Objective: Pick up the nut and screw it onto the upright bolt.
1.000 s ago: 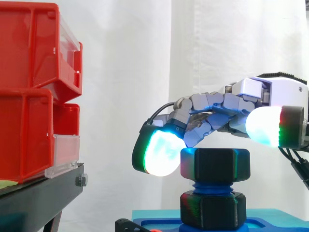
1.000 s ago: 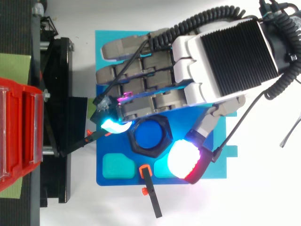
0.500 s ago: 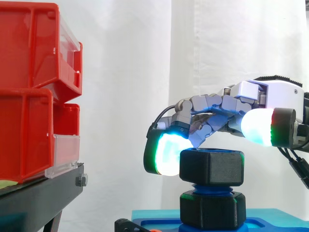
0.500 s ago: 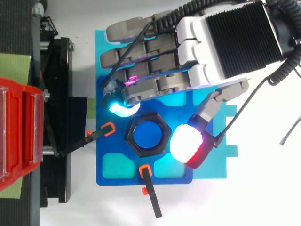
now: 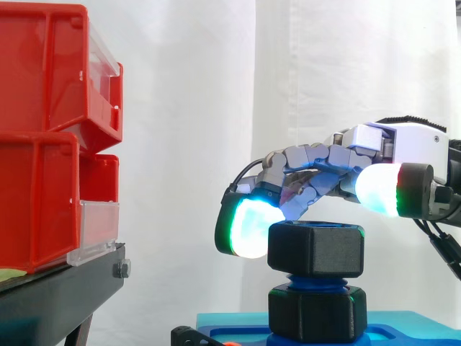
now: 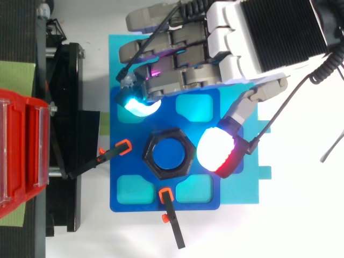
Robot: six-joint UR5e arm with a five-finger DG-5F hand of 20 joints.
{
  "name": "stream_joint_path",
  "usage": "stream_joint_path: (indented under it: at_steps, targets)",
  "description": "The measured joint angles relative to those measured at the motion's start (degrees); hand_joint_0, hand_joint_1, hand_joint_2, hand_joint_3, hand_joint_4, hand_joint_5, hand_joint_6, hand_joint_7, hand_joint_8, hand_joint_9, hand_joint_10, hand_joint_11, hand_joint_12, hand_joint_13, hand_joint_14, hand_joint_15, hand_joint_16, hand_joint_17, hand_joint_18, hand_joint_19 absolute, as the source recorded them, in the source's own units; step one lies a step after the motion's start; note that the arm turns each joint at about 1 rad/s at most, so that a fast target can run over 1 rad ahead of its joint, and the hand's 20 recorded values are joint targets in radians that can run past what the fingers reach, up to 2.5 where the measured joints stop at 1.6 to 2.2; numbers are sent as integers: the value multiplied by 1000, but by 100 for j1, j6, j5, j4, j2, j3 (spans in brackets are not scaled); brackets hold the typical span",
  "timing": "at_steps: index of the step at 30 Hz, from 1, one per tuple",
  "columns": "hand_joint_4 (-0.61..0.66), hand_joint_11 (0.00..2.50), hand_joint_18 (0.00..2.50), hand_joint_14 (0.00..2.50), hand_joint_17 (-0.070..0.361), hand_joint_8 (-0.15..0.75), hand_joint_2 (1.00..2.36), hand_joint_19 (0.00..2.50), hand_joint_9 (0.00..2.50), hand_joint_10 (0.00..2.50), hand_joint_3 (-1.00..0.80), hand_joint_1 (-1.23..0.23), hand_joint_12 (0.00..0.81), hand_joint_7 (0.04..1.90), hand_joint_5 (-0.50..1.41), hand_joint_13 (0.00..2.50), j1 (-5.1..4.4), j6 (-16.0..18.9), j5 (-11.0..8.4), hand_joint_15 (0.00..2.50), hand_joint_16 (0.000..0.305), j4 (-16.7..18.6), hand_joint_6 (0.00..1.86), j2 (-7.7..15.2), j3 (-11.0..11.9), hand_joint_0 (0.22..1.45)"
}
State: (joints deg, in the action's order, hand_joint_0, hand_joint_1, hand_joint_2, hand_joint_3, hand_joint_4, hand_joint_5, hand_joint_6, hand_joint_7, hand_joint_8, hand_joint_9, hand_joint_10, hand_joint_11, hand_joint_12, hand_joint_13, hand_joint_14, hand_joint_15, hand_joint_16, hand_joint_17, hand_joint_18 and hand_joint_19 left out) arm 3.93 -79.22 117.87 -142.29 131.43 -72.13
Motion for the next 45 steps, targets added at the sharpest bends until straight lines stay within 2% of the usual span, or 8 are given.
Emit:
stream_joint_path:
  at_steps: [3, 12, 19, 30, 38, 45]
  targets:
    - [196, 0, 174, 0, 56, 224, 1000, 0, 643, 0, -500, -119, 248, 763, -116, 493, 0, 2, 61, 0, 25, 5, 503, -1, 39, 479]
    - [195, 0, 171, 0, 60, 222, 1000, 0, 631, 0, -500, -116, 257, 736, -123, 481, -95, 15, 144, 0, 27, 5, 502, -3, 200, 476]
    - [195, 0, 183, 0, 62, 222, 1000, 0, 634, 0, -500, -114, 259, 740, -124, 491, -255, 1, 18, 0, 28, -15, 503, 1, 206, 476]
    - [198, 0, 212, 0, 62, 233, 1000, 0, 666, 0, -500, -112, 256, 784, -117, 517, -426, 2, -183, 0, 28, -90, 503, 4, 208, 478]
    - [254, 0, 249, 0, 59, 242, 1000, 0, 711, 0, -500, -126, 249, 1011, -90, 554, -451, 2, -190, 0, 26, -160, 504, 4, 208, 486]
    - [199, 0, 278, 0, 55, 251, 1000, 0, 757, 0, -500, -88, 239, 1326, -57, 589, -398, -4, -176, 0, 24, -304, 503, 4, 208, 497]
